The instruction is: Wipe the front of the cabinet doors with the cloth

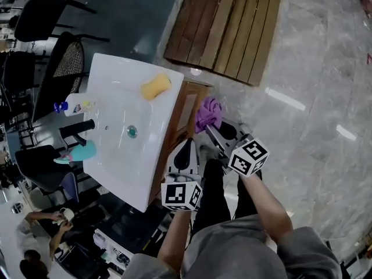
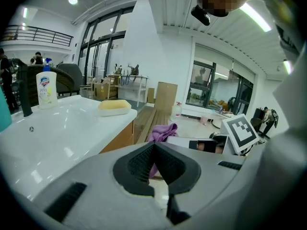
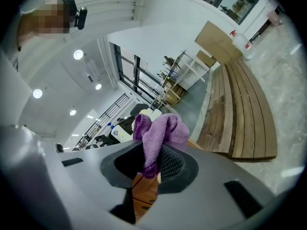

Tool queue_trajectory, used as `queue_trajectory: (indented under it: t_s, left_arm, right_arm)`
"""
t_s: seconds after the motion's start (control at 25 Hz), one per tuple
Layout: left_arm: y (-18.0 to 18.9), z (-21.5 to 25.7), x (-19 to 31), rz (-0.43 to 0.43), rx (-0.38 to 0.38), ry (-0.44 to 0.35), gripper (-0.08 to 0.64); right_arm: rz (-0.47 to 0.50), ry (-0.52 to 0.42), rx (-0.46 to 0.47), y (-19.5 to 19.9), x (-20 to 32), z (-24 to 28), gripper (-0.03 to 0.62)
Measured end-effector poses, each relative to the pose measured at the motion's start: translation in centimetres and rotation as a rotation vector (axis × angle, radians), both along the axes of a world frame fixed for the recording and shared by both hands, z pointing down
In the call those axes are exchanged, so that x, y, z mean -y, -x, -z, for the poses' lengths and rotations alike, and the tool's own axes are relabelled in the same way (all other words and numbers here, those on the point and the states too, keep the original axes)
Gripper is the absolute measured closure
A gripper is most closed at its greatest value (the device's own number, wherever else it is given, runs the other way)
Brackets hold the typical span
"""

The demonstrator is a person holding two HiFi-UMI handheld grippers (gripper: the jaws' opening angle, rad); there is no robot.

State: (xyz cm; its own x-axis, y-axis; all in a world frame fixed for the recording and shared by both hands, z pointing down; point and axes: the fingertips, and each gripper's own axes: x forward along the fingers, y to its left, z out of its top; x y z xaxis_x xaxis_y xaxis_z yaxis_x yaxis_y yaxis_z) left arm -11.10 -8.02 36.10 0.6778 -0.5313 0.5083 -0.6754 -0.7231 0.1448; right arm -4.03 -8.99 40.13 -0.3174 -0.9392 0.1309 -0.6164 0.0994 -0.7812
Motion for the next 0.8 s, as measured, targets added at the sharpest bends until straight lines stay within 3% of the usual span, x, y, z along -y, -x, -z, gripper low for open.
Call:
queue_trajectory:
  t_s: [0.48,0.8]
  left_arm:
    - [0.2,-4.5,0.3,-0.036,0.033,0.040,0.554]
    - [0.8,-8.0,1.0,-0.002,0.048,0.065,0.554]
  right_arm:
    - [-0.012,0.016,0.008,1.1,2.5,-4.7,0.518]
    - [0.013,0.005,0.013,1.5,5.3,-8.4,0.518]
